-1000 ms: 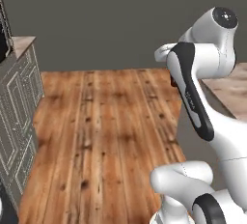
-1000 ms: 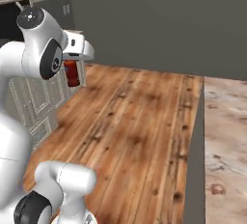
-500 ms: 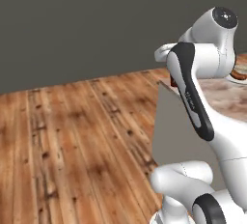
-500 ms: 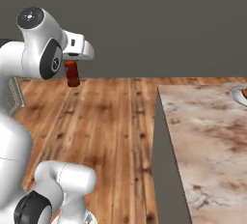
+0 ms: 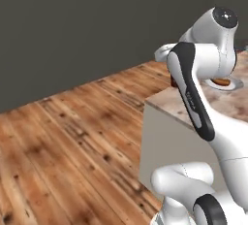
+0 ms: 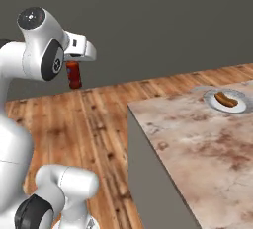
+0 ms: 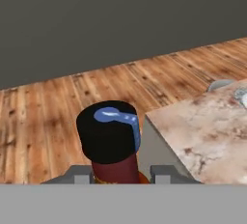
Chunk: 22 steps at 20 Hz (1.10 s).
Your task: Move the hot dog bun to the plate on the dining table and place the condiment next to that plate. Then navigate to the fridge and take the sausage and place it on the plate as well.
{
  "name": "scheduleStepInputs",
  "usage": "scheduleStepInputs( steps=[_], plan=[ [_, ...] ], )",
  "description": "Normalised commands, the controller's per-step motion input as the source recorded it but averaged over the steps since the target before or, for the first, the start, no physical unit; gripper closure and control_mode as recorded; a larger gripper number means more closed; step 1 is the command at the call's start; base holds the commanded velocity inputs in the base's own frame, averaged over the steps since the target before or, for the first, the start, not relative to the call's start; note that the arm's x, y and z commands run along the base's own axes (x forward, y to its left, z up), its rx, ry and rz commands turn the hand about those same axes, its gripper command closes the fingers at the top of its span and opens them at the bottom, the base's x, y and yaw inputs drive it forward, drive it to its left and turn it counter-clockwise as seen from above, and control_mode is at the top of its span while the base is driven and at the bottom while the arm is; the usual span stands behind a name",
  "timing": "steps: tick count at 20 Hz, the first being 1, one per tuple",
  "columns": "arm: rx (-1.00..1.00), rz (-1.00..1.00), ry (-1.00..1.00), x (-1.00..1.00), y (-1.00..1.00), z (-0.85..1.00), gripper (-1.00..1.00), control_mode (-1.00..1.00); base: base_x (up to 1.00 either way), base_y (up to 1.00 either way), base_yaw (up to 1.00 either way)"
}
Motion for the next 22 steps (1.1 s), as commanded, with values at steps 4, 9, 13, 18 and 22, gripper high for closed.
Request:
scheduleStepInputs(
  steps=[4,9,13,18,22],
  plan=[
    [0.00,0.00,0.00,0.00,0.00,0.00,1.00,1.00,0.47,0.57,-0.57],
    [0.00,0.00,0.00,0.00,0.00,0.00,1.00,1.00,0.60,0.32,-0.63],
    [0.00,0.00,0.00,0.00,0.00,0.00,1.00,1.00,0.74,0.10,-0.61],
    [0.00,0.00,0.00,0.00,0.00,0.00,1.00,1.00,0.71,0.00,-0.60],
    [0.00,0.00,0.00,0.00,0.00,0.00,1.00,1.00,0.36,0.27,-0.53]
  ],
)
